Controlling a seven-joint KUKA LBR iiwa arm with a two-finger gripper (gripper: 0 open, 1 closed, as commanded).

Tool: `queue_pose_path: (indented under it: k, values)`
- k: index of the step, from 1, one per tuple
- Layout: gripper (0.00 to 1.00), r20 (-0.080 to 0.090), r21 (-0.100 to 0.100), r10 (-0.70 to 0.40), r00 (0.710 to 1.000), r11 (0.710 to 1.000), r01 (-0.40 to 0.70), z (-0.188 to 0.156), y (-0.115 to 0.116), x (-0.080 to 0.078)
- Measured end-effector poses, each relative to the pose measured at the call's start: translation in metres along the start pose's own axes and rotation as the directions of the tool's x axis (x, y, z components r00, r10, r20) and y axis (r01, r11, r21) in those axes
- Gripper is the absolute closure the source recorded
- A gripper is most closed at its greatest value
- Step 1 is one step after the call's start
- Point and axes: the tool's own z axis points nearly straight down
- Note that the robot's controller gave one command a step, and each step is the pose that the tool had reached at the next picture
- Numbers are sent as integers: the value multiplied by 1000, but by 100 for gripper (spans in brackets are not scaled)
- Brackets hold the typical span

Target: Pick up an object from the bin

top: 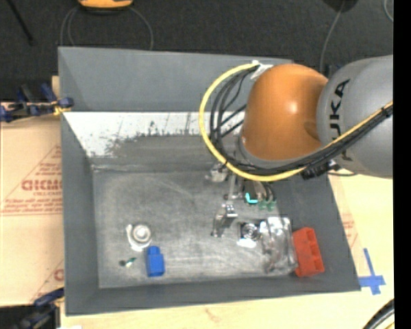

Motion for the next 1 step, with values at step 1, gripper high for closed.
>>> queue_pose_path:
  k: [1]
  values:
    - [0, -2, 3, -69, 998, 998, 69, 99, -80, 22]
